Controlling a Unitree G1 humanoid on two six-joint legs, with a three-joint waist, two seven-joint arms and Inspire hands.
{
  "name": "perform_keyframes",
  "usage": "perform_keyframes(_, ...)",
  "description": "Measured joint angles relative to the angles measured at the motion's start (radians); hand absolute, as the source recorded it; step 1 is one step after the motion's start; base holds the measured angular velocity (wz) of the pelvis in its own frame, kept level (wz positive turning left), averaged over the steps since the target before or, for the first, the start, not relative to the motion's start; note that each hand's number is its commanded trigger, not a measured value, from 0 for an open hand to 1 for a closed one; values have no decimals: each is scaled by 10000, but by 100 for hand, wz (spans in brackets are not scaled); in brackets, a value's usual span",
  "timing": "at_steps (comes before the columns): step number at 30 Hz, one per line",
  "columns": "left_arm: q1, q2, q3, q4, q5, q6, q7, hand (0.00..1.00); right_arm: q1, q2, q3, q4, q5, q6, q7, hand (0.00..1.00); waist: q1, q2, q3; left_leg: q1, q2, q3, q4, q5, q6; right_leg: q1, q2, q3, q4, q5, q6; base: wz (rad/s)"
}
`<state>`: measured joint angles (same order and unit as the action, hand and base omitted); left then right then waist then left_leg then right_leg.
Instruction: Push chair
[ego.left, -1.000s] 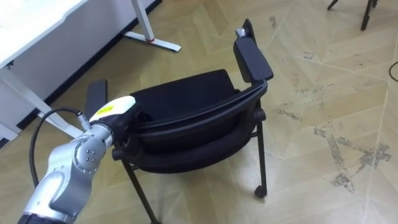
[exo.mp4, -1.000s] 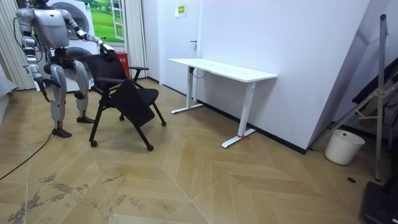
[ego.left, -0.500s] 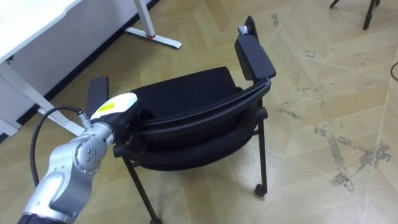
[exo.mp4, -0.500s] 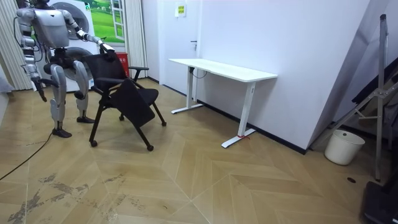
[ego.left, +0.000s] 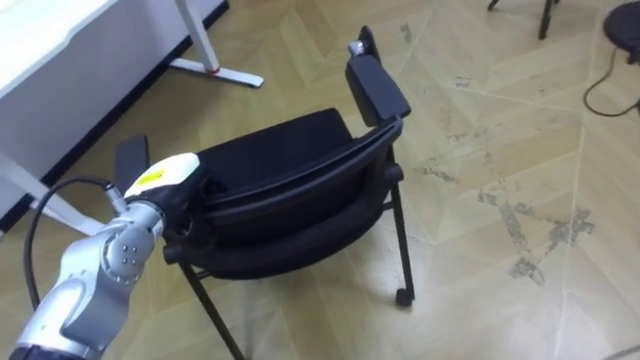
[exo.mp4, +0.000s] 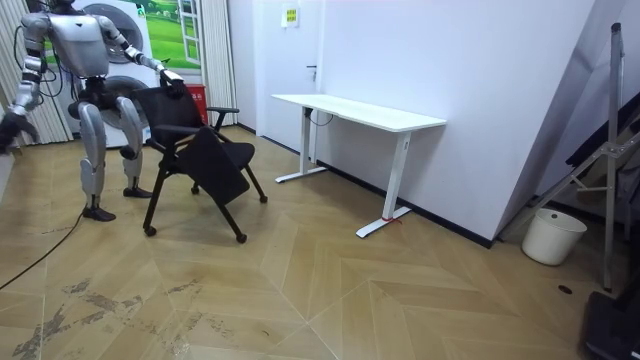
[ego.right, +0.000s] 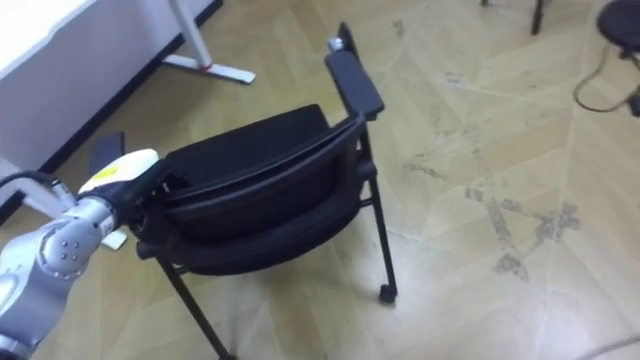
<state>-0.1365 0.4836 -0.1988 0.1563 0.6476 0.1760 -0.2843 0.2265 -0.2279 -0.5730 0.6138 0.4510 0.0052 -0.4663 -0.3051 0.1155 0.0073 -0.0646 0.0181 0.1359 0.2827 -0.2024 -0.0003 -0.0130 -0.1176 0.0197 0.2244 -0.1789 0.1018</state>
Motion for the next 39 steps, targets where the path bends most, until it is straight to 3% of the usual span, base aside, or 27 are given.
perform_keyframes(4,11,60,-1,1,-104,-376,423,100,-5,-17,-6,-3083,-674,-1371,-2237,0,-149,-103,-58,-423,-22,44,336,-63,89,-250,34,412,-10,56,52,5)
perform_keyframes(7,18,312,0,0,-97,-899,447,100,55,-48,-157,-4438,-1160,-1556,-3309,0,-169,-137,-81,-536,-97,52,367,-98,151,-357,-5,552,9,51,100,1)
perform_keyframes(12,51,462,0,-83,121,-935,537,100,-109,-227,-532,-6505,-2139,-1531,-4300,0,-108,-217,-86,-531,-108,240,389,-120,187,-526,-22,723,188,27,136,-10)
perform_keyframes(17,46,460,-1,-75,146,-963,572,100,-1243,-1226,-48,-7856,-4051,-1426,-4351,0,-13,-351,-91,-518,-106,338,401,-127,202,-551,-25,807,177,42,162,-6)
perform_keyframes(21,14,444,-1,-79,143,-1103,586,100,-2317,-1890,810,-8296,-4608,-1322,-3789,0,271,-452,-68,-428,-74,476,317,-127,201,-574,0,917,186,44,160,-9)
perform_keyframes(27,-196,403,-9,-213,144,-1376,563,100,-3566,-2458,2236,-8314,-5112,-360,-2048,0,860,-763,81,-247,-60,561,163,-119,198,-604,8,814,315,43,154,-6)
perform_keyframes(32,-386,403,-108,-258,245,-1490,505,100,-4673,-2700,3564,-8313,-5974,-45,-582,0,1202,-1151,85,-183,-33,526,147,-120,195,-506,-5,491,302,61,127,2)
perform_keyframes(34,-425,403,-242,-257,370,-1475,525,100,-5184,-2937,4323,-8297,-6233,149,381,0,1320,-1310,76,18,-22,514,32,-118,192,-343,-20,159,275,81,96,2)
perform_keyframes(39,-545,346,-422,-256,421,-1580,538,100,-5515,-2982,5160,-8301,-6986,142,2247,0,1490,-1439,77,85,22,258,31,-124,157,-1,-7,-406,-39,159,1,14)
